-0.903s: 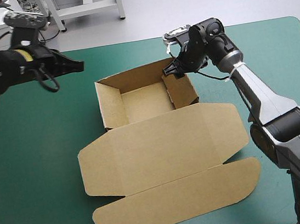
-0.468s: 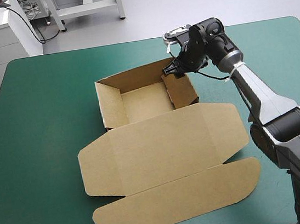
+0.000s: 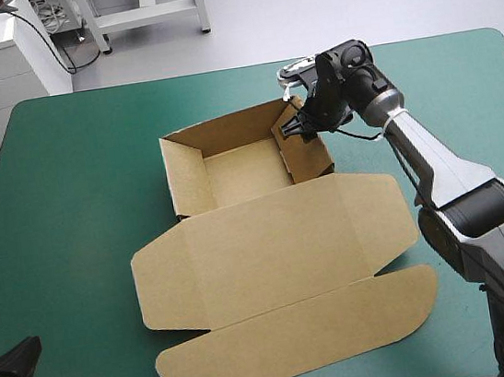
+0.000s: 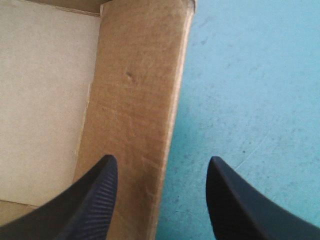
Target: Fold the box
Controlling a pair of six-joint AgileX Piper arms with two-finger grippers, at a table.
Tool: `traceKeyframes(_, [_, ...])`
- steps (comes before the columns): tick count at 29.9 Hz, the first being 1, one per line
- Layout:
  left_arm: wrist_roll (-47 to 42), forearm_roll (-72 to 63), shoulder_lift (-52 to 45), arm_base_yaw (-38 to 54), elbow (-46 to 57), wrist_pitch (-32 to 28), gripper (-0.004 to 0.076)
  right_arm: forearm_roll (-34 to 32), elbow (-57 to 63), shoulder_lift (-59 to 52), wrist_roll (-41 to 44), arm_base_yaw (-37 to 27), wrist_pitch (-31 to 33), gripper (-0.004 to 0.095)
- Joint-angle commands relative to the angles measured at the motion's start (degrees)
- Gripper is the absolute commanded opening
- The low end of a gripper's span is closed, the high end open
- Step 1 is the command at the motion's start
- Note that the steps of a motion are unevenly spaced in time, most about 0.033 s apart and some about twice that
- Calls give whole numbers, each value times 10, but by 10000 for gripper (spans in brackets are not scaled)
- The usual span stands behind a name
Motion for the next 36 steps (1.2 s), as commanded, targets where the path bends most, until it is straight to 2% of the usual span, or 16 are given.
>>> traceKeyframes(1, [-27,-3,-41,-3,52,-55,-9,7,-12,-10,3,-2,4,442])
traceKeyframes(6, [-41,-12,-103,-2,105,-54,-8,24,-12,16,20,-2,4,326])
traceKeyframes(8, [-41,-13,-118,-2,113,-55,-8,24,-12,19,24,-2,4,219])
traceKeyframes(11, [-41,-14,-128,-2,118,-55,-8,11,-13,19,25,-2,3,7])
traceKeyframes(12, [-41,-14,-129,-2,121,-55,-8,-6,-13,19,26,-2,3,-13])
traceKeyframes(17, [-48,-12,-129,-2,143,-55,-9,-96,-14,17,26,-16,3,-19])
traceKeyframes(21, [-51,-13,-129,-2,152,-60,-8,-131,-15,15,25,-71,3,-19])
traceKeyframes(30, [-67,8,-129,-2,155,-72,-8,-112,-15,11,24,-292,3,-19])
traceKeyframes(36, [-67,6,-129,-2,155,-72,-8,-71,-15,11,24,-399,3,-19])
